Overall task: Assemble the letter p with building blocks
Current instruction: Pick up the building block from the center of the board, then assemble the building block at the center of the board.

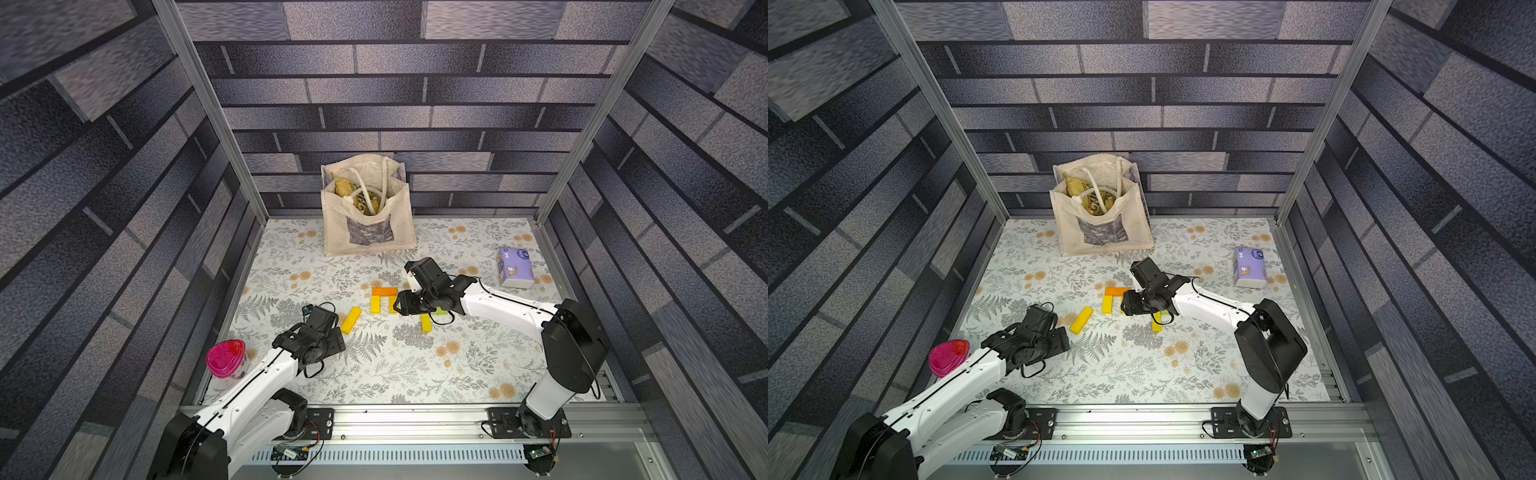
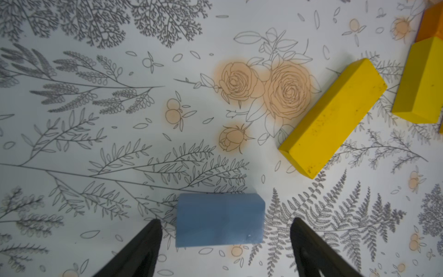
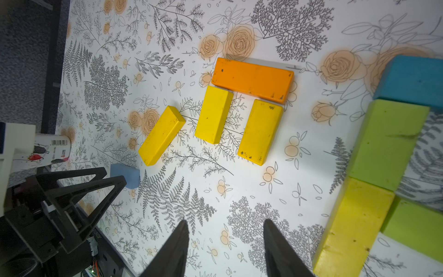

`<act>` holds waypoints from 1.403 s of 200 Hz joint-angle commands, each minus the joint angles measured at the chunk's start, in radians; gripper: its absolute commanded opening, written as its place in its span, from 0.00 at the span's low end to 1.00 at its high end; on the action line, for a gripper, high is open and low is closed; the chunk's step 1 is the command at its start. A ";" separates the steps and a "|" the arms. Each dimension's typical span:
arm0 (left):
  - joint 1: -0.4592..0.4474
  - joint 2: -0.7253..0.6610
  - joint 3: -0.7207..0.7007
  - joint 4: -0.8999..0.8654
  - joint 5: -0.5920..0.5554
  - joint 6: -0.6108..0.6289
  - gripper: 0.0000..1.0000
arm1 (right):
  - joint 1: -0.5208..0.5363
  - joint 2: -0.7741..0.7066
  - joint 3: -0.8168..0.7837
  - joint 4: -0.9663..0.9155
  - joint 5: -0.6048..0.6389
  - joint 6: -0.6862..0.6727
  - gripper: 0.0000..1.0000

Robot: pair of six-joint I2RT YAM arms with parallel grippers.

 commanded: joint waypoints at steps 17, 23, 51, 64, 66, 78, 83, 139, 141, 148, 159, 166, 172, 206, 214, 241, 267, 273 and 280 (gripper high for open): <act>-0.007 0.039 0.020 0.002 -0.006 0.018 0.86 | -0.007 0.016 -0.003 0.002 -0.013 0.008 0.53; -0.007 0.045 0.020 0.003 -0.006 0.018 0.86 | -0.009 0.018 -0.004 0.002 -0.013 0.007 0.53; -0.007 0.104 0.021 0.032 0.018 0.017 0.86 | -0.010 0.024 -0.004 0.004 -0.014 0.008 0.53; -0.007 0.138 0.030 0.038 0.021 0.016 0.85 | -0.011 0.024 -0.005 0.003 -0.015 0.007 0.53; -0.007 0.142 0.030 0.038 0.022 0.015 0.85 | -0.011 0.024 -0.005 0.002 -0.014 0.007 0.53; -0.008 0.161 0.032 0.046 0.024 0.013 0.85 | -0.013 0.021 -0.007 0.001 -0.013 0.008 0.53; -0.008 0.168 0.034 0.044 0.026 0.013 0.84 | -0.014 0.020 -0.009 0.001 -0.012 0.007 0.53; -0.004 0.166 0.035 0.037 0.038 0.020 0.56 | -0.018 0.029 -0.009 -0.002 -0.011 0.012 0.53; -0.004 0.166 0.035 0.039 0.038 0.020 0.55 | -0.018 0.031 -0.010 -0.001 -0.011 0.012 0.53; -0.004 0.169 0.036 0.037 0.039 0.021 0.49 | -0.018 0.033 -0.008 -0.001 -0.014 0.013 0.52; -0.004 0.175 0.037 0.036 0.041 0.021 0.41 | -0.019 0.036 -0.005 -0.002 -0.015 0.013 0.52; -0.004 0.176 0.038 0.035 0.040 0.021 0.38 | -0.019 0.038 -0.005 -0.002 -0.015 0.012 0.52; -0.004 0.177 0.040 0.034 0.041 0.020 0.36 | -0.021 0.039 -0.003 -0.004 -0.014 0.013 0.52; -0.002 0.167 0.064 0.005 0.034 0.024 0.32 | -0.028 0.039 -0.001 -0.006 -0.013 0.015 0.52; -0.001 0.162 0.071 -0.007 0.031 0.025 0.31 | -0.029 0.039 0.000 -0.007 -0.014 0.014 0.52; 0.000 0.138 0.114 -0.051 0.020 0.037 0.28 | -0.039 0.042 0.008 -0.007 -0.017 0.013 0.52; -0.003 0.106 0.175 -0.086 0.036 0.053 0.24 | -0.049 0.043 0.017 -0.013 -0.023 0.009 0.52; -0.008 0.100 0.188 -0.088 0.044 0.056 0.24 | -0.054 0.042 0.019 -0.014 -0.024 0.007 0.52; -0.015 0.096 0.205 -0.085 0.053 0.060 0.24 | -0.061 0.040 0.020 -0.015 -0.026 0.006 0.52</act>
